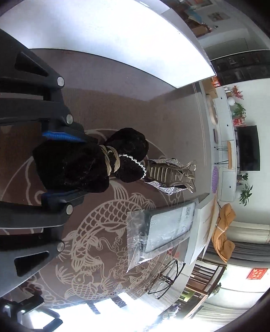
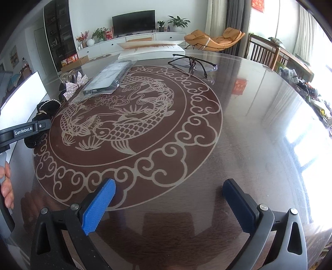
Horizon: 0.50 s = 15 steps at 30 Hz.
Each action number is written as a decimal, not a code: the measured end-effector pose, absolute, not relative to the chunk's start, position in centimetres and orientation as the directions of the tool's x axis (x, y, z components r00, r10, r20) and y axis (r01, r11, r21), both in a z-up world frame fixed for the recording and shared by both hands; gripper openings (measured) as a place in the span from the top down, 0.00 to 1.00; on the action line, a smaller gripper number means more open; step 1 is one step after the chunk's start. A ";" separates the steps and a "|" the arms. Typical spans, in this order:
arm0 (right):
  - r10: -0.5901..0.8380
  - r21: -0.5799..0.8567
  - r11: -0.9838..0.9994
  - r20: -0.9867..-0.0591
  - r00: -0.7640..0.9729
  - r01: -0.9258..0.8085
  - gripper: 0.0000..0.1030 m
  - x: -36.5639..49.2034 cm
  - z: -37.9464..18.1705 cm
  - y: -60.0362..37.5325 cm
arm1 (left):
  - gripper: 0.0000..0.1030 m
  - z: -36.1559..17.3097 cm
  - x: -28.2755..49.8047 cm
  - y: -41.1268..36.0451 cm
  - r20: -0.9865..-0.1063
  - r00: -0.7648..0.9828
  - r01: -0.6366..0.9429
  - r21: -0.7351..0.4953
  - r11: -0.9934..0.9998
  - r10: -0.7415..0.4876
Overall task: Organize objects
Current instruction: 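Grasp the black sock bundle with the left tool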
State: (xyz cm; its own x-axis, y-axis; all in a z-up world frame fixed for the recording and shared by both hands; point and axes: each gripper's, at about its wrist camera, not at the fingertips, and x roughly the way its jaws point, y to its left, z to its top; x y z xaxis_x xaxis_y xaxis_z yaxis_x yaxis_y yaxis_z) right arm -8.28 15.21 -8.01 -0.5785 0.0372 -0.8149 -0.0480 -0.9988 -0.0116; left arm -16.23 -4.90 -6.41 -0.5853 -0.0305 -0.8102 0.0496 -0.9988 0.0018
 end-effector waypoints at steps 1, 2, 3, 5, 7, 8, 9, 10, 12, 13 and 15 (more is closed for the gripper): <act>0.037 -0.012 -0.999 -0.815 -0.578 -0.048 0.00 -8.3 -8.0 15.2 | 0.69 -6.4 -15.6 -4.9 -0.807 -0.589 0.045 -0.003 -0.999 -0.024; 0.037 -0.012 -0.999 -0.815 -0.578 -0.048 0.00 -8.3 -8.0 15.2 | 0.69 -6.3 -14.8 -4.9 -0.806 -0.592 0.039 -0.013 -0.999 -0.013; 0.037 -0.011 -0.999 -0.815 -0.578 -0.048 0.00 -8.3 -8.0 15.2 | 0.69 -6.3 -13.8 -5.1 -0.806 -0.592 0.037 -0.028 -0.999 0.001; 0.037 -0.011 -0.999 -0.815 -0.578 -0.048 0.00 -8.3 -8.0 15.2 | 0.69 -6.4 -11.5 -5.4 -0.808 -0.589 0.038 -0.055 -0.998 0.022; 0.037 -0.012 -0.999 -0.815 -0.578 -0.048 0.00 -8.3 -8.0 15.2 | 0.69 -6.4 -8.8 -5.6 -0.805 -0.592 0.031 -0.063 -0.998 0.033; 0.037 -0.012 -0.999 -0.815 -0.578 -0.048 0.00 -8.3 -8.0 15.2 | 0.69 -6.4 -7.5 -5.7 -0.806 -0.591 0.024 -0.063 -0.998 0.037; 0.037 -0.011 -0.999 -0.815 -0.578 -0.048 0.00 -8.3 -8.0 15.2 | 0.69 -6.4 -6.4 -5.8 -0.807 -0.589 0.016 -0.064 -0.998 0.043; 0.037 -0.012 -0.999 -0.815 -0.578 -0.048 0.00 -8.3 -8.0 15.2 | 0.68 -6.4 -5.5 -5.8 -0.808 -0.587 0.010 -0.062 -0.998 0.044; 0.037 -0.011 -0.999 -0.815 -0.578 -0.048 0.00 -8.3 -8.0 15.2 | 0.63 -6.4 -4.4 -5.8 -0.813 -0.581 -0.007 -0.039 -0.999 0.036; 0.037 -0.011 -0.999 -0.815 -0.578 -0.048 0.00 -8.3 -8.0 15.2 | 0.52 -6.5 -4.4 -5.6 -0.817 -0.577 -0.016 -0.019 -1.000 0.025; 0.037 -0.011 -0.999 -0.815 -0.578 -0.048 0.00 -8.3 -8.0 15.2 | 0.33 -6.6 -4.8 -5.5 -0.812 -0.583 -0.023 0.026 -0.999 -0.007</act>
State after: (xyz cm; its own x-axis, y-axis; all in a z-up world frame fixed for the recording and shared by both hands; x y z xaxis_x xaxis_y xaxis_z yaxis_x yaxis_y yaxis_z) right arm -8.31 15.23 -8.03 -0.5783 0.0369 -0.8150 -0.0475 -0.9988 -0.0115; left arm -4.77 -5.54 -6.55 -0.5833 -0.0074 -0.8122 -0.0232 -0.9994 0.0257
